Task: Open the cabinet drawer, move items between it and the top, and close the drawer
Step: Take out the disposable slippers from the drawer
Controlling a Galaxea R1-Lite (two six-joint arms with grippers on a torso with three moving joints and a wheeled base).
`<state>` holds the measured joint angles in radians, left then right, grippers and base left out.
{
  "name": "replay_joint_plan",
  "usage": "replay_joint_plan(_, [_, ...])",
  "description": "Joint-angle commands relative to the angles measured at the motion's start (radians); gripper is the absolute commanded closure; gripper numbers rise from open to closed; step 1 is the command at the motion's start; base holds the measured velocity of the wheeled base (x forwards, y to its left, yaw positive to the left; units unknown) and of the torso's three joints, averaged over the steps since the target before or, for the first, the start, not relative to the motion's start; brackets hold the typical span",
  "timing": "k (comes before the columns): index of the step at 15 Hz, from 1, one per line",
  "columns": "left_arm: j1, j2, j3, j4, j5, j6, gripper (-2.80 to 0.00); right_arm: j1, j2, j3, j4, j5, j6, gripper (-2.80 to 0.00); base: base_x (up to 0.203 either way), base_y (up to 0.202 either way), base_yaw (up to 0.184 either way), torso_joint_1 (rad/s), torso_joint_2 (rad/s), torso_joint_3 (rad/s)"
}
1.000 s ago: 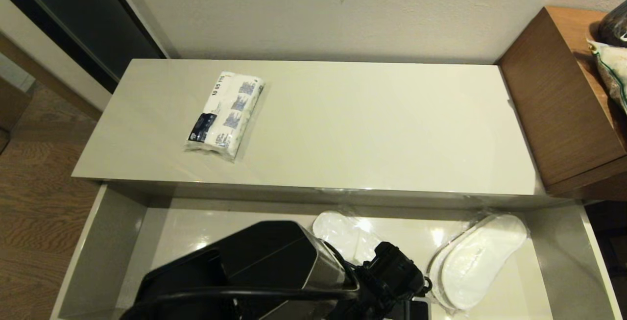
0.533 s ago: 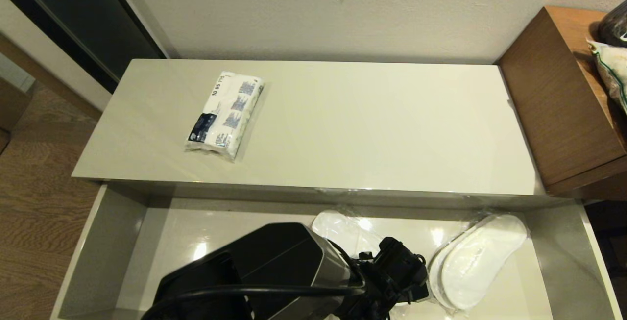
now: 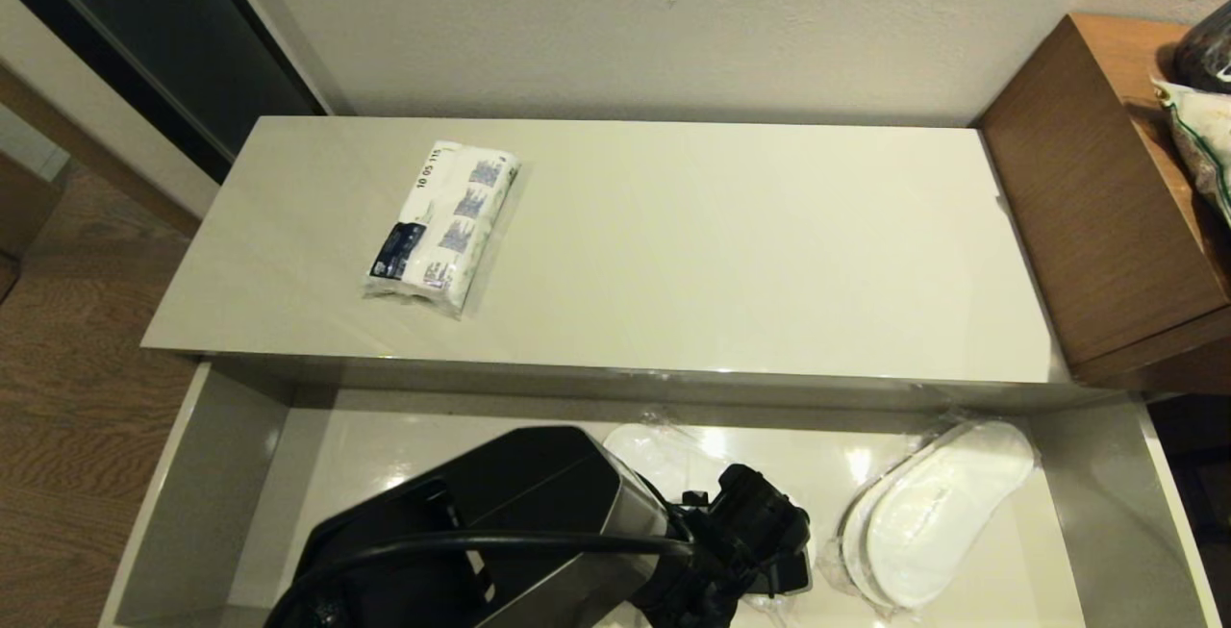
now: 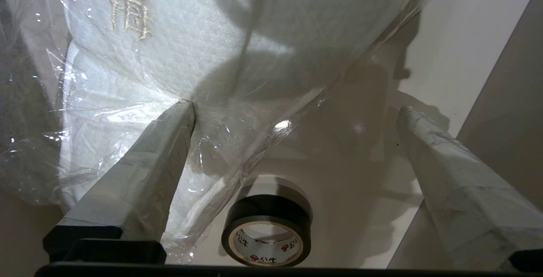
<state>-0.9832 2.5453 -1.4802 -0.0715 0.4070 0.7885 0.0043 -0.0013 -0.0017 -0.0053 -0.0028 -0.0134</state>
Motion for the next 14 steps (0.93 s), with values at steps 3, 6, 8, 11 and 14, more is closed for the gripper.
replay_joint_plan(3, [0.001,0.018,-0.006,-0.003,0.004,0.005,-2.80,0.000,0.001,0.000,0.000,0.000,-0.001,0.00,0.000,0.000,0.000,0.000,0.00,0.000])
replay_joint_plan(6, [0.003,0.024,-0.006,-0.025,0.007,0.007,-2.80,0.000,0.001,0.000,0.001,0.000,0.000,0.00,0.000,0.000,0.000,0.000,0.00,0.000])
replay_joint_plan(8, [0.003,0.023,-0.002,-0.024,0.009,0.009,-2.80,0.000,0.001,0.000,-0.001,0.000,0.000,0.00,0.000,0.000,0.000,0.000,0.00,0.000])
replay_joint_plan(11, [0.003,0.015,-0.011,-0.028,0.009,-0.008,0.00,0.000,0.001,0.000,-0.001,0.000,0.000,0.00,0.000,0.000,0.000,0.000,0.00,0.000])
replay_joint_plan(14, [0.003,-0.024,-0.031,-0.027,0.007,-0.037,0.00,0.000,0.001,0.000,-0.001,0.000,0.000,0.00,0.000,0.000,0.000,0.000,0.00,0.000])
